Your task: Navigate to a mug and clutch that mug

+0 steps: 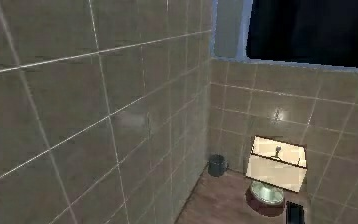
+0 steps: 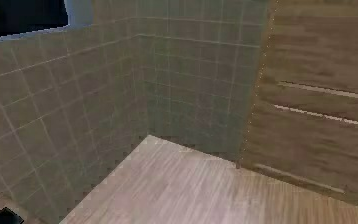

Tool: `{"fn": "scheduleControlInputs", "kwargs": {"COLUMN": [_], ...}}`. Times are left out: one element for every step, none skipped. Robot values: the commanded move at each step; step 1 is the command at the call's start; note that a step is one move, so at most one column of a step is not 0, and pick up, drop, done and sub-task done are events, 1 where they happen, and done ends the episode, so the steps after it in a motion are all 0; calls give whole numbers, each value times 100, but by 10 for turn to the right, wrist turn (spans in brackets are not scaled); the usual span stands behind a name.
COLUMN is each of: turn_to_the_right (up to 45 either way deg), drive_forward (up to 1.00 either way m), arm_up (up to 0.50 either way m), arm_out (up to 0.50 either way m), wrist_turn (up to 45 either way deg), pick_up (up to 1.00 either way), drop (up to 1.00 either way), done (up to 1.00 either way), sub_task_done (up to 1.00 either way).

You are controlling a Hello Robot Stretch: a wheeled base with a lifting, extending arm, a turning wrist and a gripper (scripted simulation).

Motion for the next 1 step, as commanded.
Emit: {"fn": "scheduleControlInputs", "kwargs": {"turn_to_the_right": [450], "drive_forward": [0], "arm_up": [0], "arm_out": [0], "wrist_turn": [0], "pick_up": [0], "drop": [0], "done": [0], "sub_task_done": [0]}}
